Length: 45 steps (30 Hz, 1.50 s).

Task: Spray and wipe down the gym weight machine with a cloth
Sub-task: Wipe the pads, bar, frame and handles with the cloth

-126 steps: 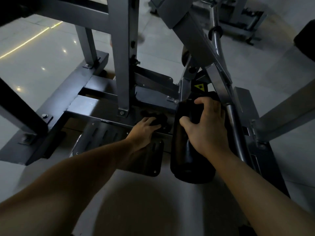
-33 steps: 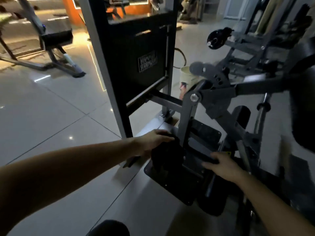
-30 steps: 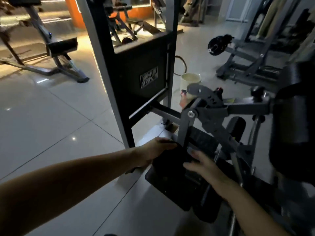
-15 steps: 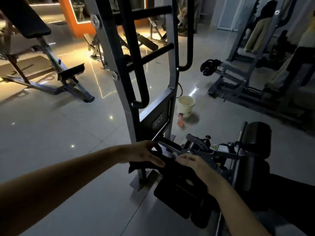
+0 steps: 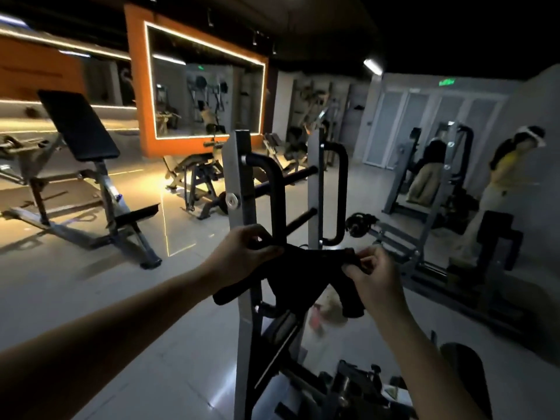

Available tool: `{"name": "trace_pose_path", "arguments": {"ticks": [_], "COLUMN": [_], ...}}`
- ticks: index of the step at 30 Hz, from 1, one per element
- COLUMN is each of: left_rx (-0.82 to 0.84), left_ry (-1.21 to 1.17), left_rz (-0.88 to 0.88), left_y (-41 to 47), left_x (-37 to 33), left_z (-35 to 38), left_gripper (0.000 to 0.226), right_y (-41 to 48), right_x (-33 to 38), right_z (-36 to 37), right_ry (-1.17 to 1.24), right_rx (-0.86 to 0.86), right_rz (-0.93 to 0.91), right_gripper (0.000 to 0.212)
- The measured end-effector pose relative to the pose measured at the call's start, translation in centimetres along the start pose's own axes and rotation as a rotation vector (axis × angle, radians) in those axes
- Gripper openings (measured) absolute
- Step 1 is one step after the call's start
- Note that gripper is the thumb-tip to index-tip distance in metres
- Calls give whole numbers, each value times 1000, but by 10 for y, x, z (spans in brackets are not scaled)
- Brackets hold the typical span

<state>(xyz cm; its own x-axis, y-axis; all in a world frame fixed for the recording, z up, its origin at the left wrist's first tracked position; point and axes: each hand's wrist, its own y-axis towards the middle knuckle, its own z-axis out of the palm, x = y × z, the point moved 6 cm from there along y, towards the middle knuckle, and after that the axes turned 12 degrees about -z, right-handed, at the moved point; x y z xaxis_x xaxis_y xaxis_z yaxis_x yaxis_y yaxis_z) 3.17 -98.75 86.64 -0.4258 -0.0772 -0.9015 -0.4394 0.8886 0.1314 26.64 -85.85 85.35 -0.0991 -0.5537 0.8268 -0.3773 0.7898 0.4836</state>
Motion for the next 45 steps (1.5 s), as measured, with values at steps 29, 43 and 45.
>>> {"name": "trace_pose_path", "arguments": {"ticks": [29, 43, 45], "left_rx": [-220, -335, -396], "left_ry": [409, 153, 137], "left_rz": [230, 466, 518], "left_y": [216, 212, 202], "left_x": [-115, -102, -99], "left_z": [-147, -146, -148], "left_gripper": [19, 24, 21], "right_y": [201, 232, 223], "right_x": [130, 129, 129], "right_z": [191, 185, 190], "right_ry": [-446, -535, -456], "right_rx": [415, -117, 23], "right_rz": [-445, -42, -108], "right_gripper": [44, 52, 47]}}
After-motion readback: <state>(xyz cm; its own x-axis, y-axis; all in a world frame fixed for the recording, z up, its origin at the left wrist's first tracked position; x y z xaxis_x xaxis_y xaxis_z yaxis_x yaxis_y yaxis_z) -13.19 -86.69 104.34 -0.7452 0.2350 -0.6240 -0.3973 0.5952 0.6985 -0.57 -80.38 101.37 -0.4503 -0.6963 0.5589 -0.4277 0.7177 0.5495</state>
